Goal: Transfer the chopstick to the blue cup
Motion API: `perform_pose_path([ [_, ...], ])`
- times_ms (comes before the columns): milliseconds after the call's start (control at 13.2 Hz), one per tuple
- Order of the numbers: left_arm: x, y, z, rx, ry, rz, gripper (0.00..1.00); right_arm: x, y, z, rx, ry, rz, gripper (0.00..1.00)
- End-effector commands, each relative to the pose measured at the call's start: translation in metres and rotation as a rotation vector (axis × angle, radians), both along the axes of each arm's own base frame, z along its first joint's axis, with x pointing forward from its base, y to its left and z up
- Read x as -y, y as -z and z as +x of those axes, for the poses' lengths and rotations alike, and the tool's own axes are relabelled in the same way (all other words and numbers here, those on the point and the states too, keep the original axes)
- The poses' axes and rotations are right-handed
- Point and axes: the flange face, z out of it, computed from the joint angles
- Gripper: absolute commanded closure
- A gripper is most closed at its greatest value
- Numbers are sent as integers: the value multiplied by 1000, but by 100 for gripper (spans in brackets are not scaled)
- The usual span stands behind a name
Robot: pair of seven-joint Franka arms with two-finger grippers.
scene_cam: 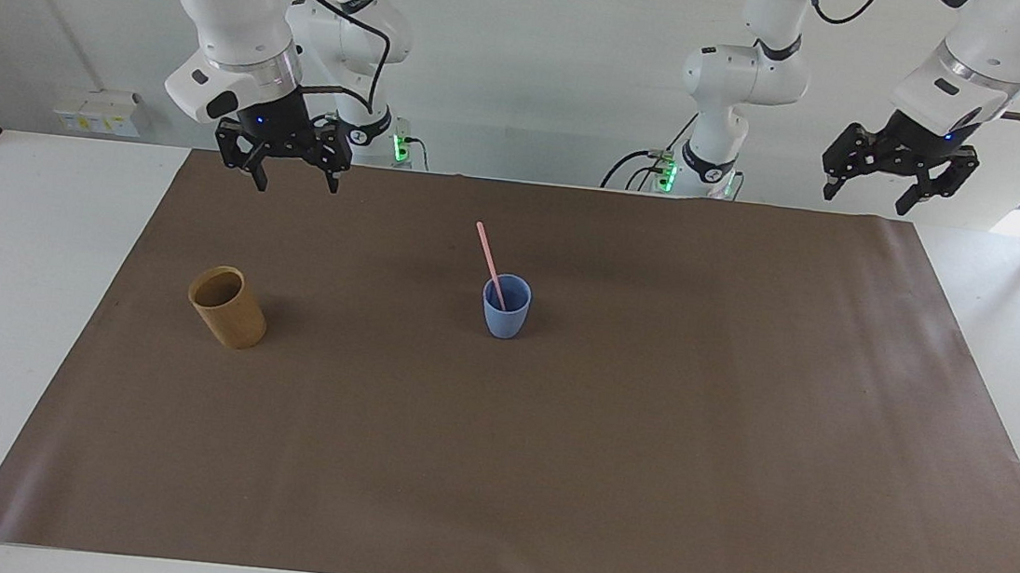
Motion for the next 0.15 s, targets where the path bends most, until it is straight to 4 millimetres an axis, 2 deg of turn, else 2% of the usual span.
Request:
perform_pose_path([
  [0, -10, -4, -4, 9, -62, 7, 0, 2, 1, -8, 13, -10, 15, 0],
  [76, -10, -3, -4, 7, -68, 6, 0, 2, 1, -8, 11, -5, 16, 0],
])
